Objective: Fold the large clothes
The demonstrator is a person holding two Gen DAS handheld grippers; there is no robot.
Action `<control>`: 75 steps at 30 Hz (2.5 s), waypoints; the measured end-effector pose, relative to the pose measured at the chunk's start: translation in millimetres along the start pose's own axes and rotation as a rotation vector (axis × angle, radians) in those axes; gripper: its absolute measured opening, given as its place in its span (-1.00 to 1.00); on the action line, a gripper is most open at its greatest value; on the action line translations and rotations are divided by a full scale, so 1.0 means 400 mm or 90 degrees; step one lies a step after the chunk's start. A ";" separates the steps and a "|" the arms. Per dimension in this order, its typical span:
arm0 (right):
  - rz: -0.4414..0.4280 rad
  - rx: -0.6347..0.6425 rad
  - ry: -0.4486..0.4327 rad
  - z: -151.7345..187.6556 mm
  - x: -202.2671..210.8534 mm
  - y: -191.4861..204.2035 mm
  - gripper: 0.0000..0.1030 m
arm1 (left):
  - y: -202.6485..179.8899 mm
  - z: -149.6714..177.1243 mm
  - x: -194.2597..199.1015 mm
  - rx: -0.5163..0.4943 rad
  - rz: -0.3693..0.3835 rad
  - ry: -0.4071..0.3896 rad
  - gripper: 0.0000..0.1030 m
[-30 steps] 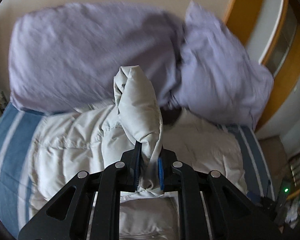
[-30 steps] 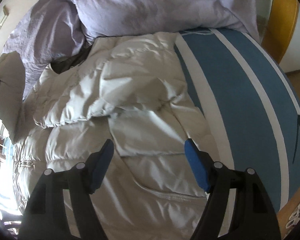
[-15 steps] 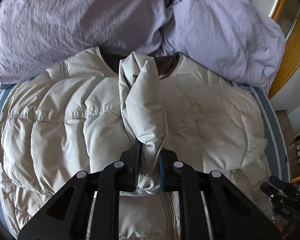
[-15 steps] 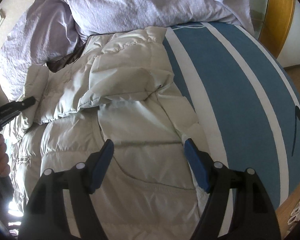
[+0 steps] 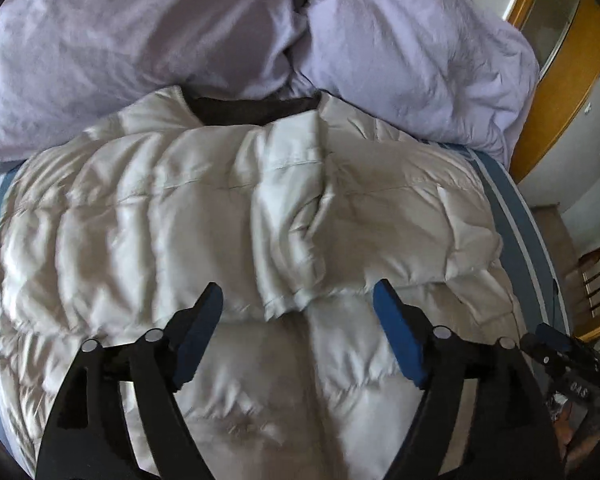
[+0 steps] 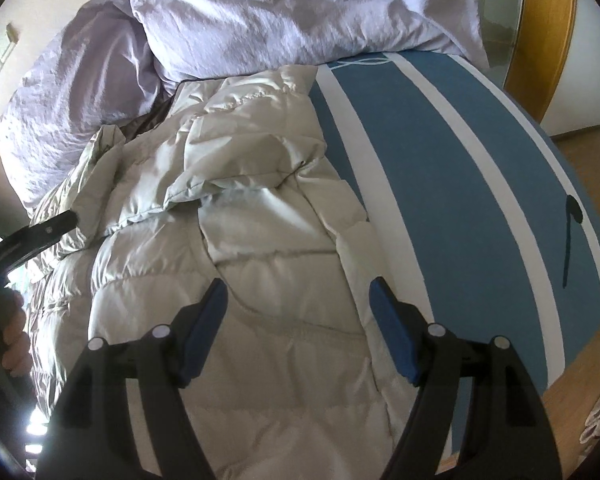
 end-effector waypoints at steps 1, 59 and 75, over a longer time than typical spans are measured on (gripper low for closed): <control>0.002 0.000 -0.001 0.007 0.007 -0.003 0.50 | 0.022 0.011 0.025 0.007 -0.001 -0.009 0.57; -0.138 -0.047 -0.033 0.221 0.149 -0.068 -0.81 | 0.542 0.368 0.371 0.245 -0.068 -0.060 -0.77; -0.144 -0.027 -0.176 -0.070 0.242 -0.028 -0.82 | 0.472 0.088 0.502 0.229 -0.030 -0.196 -0.80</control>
Point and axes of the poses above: each gripper's, at about its wrist camera, not at the fingertips, and x roughly against the way its jaws point, y to its left, z to its underside, the point moved 4 cm from there along -x, roughly the way its jaws point, and after that the axes turned 10 degrees about x, right-handed, at the moved point
